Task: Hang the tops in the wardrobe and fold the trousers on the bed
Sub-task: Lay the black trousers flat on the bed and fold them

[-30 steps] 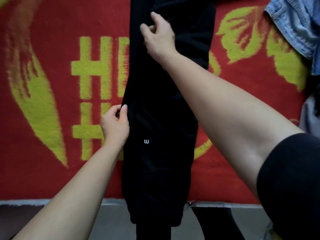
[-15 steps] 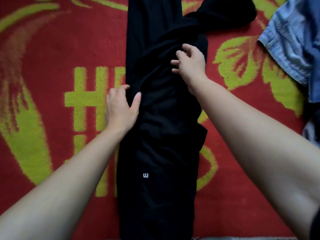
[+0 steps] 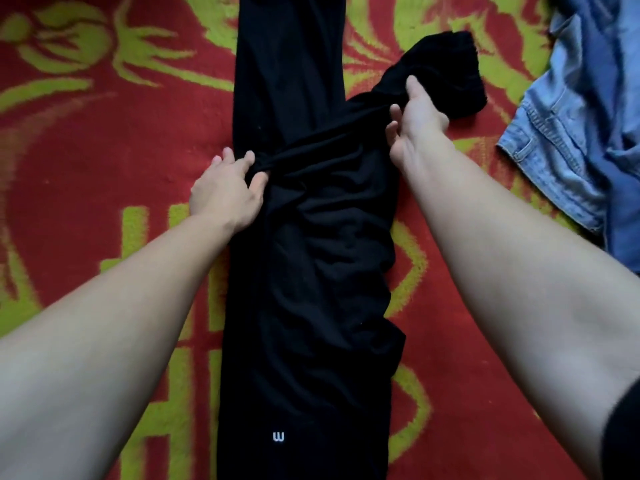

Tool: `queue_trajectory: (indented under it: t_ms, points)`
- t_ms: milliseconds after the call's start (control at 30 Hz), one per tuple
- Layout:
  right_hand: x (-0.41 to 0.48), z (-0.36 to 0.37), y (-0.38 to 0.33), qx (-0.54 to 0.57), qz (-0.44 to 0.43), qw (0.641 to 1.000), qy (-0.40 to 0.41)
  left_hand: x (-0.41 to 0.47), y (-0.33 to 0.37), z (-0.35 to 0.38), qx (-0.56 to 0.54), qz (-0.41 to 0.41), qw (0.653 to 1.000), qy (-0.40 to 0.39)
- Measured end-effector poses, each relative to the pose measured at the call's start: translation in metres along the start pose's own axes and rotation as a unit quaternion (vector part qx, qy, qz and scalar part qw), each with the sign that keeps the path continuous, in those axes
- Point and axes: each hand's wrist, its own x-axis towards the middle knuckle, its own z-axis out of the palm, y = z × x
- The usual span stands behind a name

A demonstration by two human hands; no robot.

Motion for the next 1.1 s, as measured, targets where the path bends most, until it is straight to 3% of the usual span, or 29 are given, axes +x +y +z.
queue_trajectory:
  t_ms: [100, 200, 267, 367, 433, 500, 567, 633, 667, 800, 967, 1033, 1100]
  points:
    - [-0.006, 0.029, -0.018, 0.000, -0.028, 0.999, -0.027, 0.006, 0.001, -0.011, 0.005, -0.024, 0.999, -0.031]
    - [-0.021, 0.076, -0.038, -0.048, -0.134, 0.984, -0.106, 0.010, 0.003, -0.019, 0.022, -0.045, 0.997, -0.054]
    - [-0.027, 0.107, -0.044, -0.109, -0.186, 0.956, -0.201, 0.012, 0.003, -0.022, 0.032, -0.052, 0.997, -0.051]
    - [-0.028, 0.135, -0.038, -0.231, -0.159, 0.895, -0.346, 0.015, 0.001, -0.023, 0.033, -0.056, 0.997, -0.047]
    - [-0.022, 0.138, -0.026, -0.328, -0.190, 0.858, -0.346, 0.014, 0.002, -0.020, 0.024, -0.052, 0.997, -0.046]
    - [-0.016, 0.124, -0.011, -0.472, -0.330, 0.773, -0.265, 0.012, 0.001, -0.016, 0.016, -0.049, 0.998, -0.037]
    - [-0.008, 0.097, 0.008, -0.571, -0.452, 0.652, -0.211, 0.010, -0.001, -0.012, 0.007, -0.050, 0.998, -0.024]
    - [-0.002, 0.072, 0.026, -0.639, -0.492, 0.559, -0.194, 0.010, -0.002, -0.010, -0.009, -0.055, 0.998, -0.007]
    - [0.003, 0.062, 0.032, -0.670, -0.482, 0.535, -0.179, 0.010, -0.002, -0.010, -0.018, -0.057, 0.998, 0.002]
    - [0.019, 0.044, 0.040, -0.751, -0.361, 0.534, -0.147, 0.009, -0.002, -0.010, -0.050, -0.069, 0.994, 0.075]
    - [0.029, 0.050, 0.038, -0.773, -0.307, 0.524, -0.182, 0.002, -0.018, -0.012, -0.125, -0.031, 0.976, 0.178]
    - [0.033, 0.050, 0.034, -0.774, -0.284, 0.532, -0.191, 0.015, -0.024, -0.012, -0.065, -0.007, 0.985, 0.161]
    - [0.036, 0.051, 0.033, -0.773, -0.270, 0.540, -0.197, 0.037, -0.027, -0.012, -0.048, -0.052, 0.994, 0.089]
